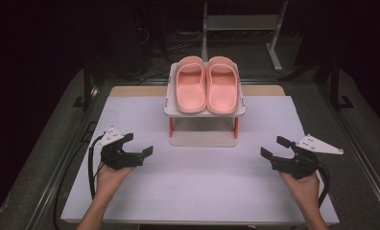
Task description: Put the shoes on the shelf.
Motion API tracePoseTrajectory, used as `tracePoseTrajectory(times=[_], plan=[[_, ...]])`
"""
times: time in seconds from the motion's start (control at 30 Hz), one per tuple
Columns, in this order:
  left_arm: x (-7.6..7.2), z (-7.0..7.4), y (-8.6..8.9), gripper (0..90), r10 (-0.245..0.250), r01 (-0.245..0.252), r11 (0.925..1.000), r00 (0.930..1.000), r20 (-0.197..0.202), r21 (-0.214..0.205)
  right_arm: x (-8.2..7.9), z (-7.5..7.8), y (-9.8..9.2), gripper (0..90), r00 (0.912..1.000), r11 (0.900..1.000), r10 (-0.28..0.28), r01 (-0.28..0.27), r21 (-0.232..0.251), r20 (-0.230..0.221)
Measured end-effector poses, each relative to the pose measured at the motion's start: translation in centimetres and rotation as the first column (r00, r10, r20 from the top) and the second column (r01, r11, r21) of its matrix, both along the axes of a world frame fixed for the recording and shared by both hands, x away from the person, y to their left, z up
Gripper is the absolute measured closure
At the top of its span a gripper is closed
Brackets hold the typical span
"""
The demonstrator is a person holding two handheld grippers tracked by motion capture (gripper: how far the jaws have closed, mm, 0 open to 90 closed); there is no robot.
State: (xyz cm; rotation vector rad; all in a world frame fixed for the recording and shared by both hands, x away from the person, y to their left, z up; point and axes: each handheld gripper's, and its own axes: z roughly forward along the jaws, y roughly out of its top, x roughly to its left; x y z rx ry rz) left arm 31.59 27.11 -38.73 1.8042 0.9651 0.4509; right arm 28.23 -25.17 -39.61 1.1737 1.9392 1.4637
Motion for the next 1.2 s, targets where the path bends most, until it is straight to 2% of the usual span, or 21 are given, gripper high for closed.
tracePoseTrajectory(times=[0.4,0.77,1.0,1.2], plan=[[-0.8,-1.0,0.7,3.3,0.018,-0.018,0.9997,0.9998,-0.002,-0.014,-0.7,-0.9,-0.8,20.2,0.9999,1.0,-0.002,0.002,0.005,-0.01],[-1.9,-1.6,1.2,3.3,0.035,-0.035,0.9994,0.9994,0.004,-0.006,-1.6,-1.8,-1.7,20.2,0.9997,0.9997,-0.017,0.017,0.015,-0.019],[-2.4,-2.1,1.2,3.3,0.038,-0.038,0.9993,0.9992,0.008,-0.001,-2.2,-2.5,-2.3,20.1,0.9991,0.9992,-0.03,0.031,0.026,-0.029],[-2.7,-2.7,0.9,3.3,0.044,-0.044,0.999,0.9989,0.016,-0.009,-3.0,-2.5,-2.8,20.1,0.999,0.9989,-0.04,0.04,0.023,-0.02]])
